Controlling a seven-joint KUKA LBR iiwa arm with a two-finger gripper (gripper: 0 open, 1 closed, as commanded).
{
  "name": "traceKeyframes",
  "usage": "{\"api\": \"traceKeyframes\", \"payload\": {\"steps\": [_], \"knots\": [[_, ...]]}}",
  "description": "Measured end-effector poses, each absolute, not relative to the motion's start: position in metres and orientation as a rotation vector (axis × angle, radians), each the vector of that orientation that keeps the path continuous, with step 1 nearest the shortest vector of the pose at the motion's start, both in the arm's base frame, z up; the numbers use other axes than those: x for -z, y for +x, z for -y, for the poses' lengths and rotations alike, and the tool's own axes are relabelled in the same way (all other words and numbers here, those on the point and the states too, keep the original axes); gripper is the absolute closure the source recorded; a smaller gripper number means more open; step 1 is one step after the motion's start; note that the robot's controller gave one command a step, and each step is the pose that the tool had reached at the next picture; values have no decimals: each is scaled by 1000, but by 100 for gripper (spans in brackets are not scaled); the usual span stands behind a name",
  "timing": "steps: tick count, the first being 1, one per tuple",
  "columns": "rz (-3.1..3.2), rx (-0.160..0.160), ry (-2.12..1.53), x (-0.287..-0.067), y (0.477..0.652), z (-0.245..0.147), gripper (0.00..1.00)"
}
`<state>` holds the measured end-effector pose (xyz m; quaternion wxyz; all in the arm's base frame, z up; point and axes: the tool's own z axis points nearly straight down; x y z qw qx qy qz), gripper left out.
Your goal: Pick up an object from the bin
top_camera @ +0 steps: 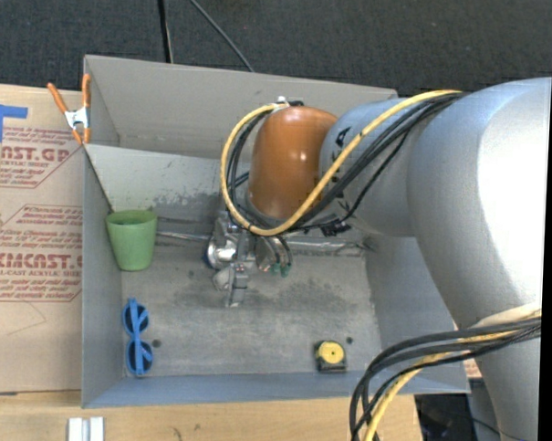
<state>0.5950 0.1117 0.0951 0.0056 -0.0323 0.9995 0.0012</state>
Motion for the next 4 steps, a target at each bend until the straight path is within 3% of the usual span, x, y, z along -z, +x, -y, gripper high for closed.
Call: {"api": "traceKeyframes", "payload": {"steps": [1,2,3,4], "knots": [[-3111,-13,-80,-79,596,-112,0],[-3131,-6,-81,-74,591,-111,100],[-3140,1,87,-89,565,-60,100],[-3140,-1,83,-88,566,-62,0]]}}
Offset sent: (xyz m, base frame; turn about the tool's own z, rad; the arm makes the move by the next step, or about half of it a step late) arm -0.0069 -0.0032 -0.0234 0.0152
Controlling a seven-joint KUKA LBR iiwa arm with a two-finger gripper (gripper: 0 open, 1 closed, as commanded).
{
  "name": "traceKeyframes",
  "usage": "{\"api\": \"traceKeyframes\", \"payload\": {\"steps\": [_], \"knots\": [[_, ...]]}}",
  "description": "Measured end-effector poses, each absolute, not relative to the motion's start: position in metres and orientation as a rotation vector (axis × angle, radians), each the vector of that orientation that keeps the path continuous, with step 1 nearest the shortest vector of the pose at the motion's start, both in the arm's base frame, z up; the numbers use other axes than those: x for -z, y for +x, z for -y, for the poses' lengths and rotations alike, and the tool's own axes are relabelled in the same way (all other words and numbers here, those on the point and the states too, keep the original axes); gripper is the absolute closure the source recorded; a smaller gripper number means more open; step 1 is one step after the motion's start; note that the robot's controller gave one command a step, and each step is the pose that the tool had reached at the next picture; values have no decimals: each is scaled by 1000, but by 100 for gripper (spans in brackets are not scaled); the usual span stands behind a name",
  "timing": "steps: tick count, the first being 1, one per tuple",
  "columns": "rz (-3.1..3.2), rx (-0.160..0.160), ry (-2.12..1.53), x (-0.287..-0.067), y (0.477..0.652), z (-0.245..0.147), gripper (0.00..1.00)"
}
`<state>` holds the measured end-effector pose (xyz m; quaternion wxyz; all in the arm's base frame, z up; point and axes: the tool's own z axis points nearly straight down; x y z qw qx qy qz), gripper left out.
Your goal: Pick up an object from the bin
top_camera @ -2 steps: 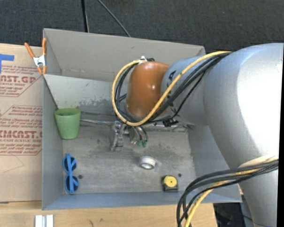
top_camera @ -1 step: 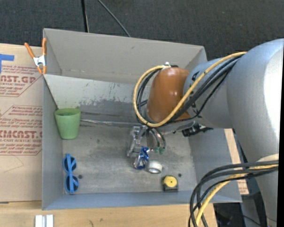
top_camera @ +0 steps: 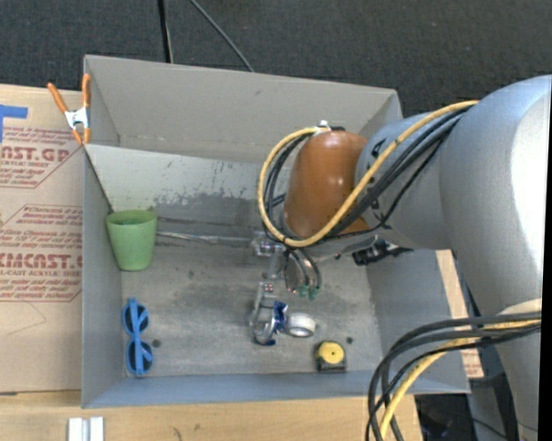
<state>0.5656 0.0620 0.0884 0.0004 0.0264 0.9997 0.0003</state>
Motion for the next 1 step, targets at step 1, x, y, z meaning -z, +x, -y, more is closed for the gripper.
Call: {"api": "traceKeyframes", "payload": {"steps": [1], "knots": [[-3018,-1,-871,-107,540,-49,0]]}}
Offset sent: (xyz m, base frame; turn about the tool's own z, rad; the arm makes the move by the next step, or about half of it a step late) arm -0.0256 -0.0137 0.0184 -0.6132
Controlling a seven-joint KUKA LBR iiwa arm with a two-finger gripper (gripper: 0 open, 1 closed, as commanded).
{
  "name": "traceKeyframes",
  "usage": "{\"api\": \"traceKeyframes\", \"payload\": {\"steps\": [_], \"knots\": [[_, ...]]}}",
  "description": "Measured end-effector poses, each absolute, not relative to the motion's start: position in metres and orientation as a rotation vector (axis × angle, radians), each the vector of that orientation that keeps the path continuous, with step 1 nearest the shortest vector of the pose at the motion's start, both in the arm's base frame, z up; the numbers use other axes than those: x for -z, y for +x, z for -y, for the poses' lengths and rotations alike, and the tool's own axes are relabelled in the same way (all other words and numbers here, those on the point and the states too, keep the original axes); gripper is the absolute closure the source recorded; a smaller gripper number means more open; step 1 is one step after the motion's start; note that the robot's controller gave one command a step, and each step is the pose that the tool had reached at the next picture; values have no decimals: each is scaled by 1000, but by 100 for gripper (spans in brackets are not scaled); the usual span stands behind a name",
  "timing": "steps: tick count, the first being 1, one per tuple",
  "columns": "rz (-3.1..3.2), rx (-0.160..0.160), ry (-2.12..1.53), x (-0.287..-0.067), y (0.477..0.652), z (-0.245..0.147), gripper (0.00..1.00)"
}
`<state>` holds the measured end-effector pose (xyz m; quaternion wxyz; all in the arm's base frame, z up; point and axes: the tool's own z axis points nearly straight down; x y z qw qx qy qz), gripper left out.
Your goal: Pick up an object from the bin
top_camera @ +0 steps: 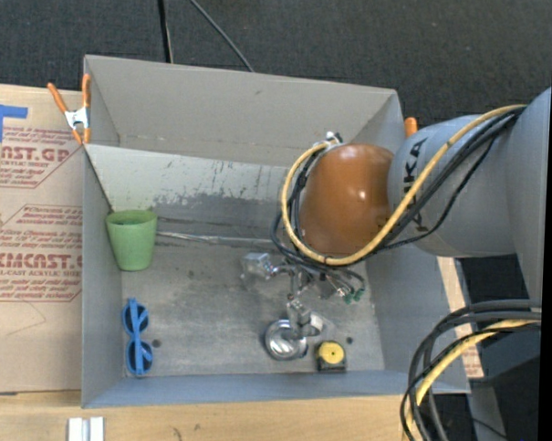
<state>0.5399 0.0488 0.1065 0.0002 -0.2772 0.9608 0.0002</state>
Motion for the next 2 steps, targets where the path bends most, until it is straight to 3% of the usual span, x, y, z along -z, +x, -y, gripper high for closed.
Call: {"api": "traceKeyframes", "payload": {"steps": [1,2], "knots": [[-3026,-4,-865,-70,496,-50,0],[-3021,-3,-863,-72,499,-50,100]]}}
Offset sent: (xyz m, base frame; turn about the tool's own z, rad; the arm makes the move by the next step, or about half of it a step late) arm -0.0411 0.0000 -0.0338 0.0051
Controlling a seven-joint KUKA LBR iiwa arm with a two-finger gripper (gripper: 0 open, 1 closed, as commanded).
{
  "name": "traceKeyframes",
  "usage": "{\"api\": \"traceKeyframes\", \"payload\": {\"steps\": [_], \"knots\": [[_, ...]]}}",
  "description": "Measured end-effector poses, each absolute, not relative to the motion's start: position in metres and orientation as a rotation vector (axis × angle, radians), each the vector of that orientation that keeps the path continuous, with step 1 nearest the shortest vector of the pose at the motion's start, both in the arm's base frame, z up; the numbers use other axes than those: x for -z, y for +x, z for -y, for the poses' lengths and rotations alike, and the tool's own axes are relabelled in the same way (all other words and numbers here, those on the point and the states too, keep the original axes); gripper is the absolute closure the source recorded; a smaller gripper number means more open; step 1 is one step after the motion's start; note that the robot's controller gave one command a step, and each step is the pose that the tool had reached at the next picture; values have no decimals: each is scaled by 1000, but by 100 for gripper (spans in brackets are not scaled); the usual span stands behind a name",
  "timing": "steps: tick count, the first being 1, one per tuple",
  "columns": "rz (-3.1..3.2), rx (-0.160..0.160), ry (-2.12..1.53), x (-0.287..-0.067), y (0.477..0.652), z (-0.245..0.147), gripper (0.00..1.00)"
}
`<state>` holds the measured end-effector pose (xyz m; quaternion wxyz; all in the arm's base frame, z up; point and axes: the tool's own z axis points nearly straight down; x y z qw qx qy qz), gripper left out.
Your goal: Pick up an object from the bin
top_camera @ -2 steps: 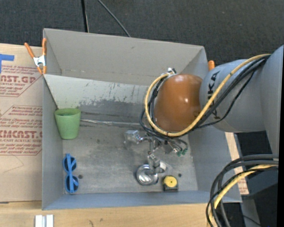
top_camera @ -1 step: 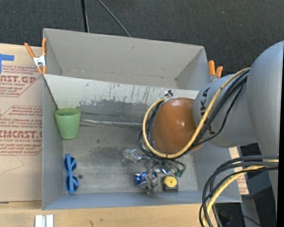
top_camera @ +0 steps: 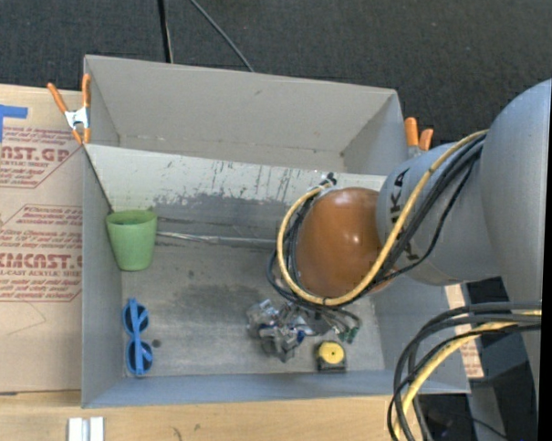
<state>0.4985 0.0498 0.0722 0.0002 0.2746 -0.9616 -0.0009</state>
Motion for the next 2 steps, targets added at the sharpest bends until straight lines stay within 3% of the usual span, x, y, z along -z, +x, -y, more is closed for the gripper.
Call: {"api": "traceKeyframes", "payload": {"steps": [2], "knots": [[3029,-3,877,-291,510,-57,100]]}}
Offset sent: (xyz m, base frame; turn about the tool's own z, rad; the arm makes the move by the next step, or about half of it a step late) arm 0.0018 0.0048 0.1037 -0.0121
